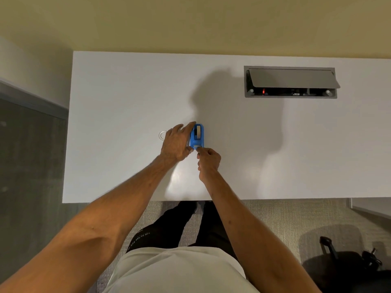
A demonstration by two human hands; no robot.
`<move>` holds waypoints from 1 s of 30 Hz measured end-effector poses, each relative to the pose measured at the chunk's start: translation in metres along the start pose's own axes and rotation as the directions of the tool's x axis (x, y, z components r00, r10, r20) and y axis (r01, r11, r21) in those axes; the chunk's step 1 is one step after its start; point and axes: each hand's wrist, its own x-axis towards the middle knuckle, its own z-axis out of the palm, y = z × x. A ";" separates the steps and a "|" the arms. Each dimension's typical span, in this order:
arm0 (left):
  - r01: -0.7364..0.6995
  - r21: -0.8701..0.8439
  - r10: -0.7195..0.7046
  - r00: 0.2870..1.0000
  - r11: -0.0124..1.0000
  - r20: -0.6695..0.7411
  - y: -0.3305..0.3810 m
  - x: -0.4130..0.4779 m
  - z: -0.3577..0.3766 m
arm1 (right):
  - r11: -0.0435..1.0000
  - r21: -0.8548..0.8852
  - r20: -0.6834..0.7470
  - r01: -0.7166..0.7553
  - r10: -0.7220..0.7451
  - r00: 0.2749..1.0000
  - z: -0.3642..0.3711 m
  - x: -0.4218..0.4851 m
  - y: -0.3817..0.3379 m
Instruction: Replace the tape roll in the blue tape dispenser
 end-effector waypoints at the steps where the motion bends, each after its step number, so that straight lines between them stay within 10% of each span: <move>1: -0.004 0.006 0.004 1.000 1.000 0.009 -0.001 0.000 -0.001 | 1.000 0.003 -0.003 -0.002 0.002 1.000 0.001 0.000 0.000; 24: 0.023 -0.101 -0.029 0.998 0.995 -0.054 -0.002 -0.024 0.002 | 0.967 -0.239 0.077 0.082 -0.065 0.995 -0.024 -0.006 -0.014; 30: -0.014 0.007 0.015 0.993 1.000 -0.120 0.000 -0.037 0.002 | 0.759 -0.576 0.055 0.303 -0.334 0.941 -0.034 -0.017 -0.023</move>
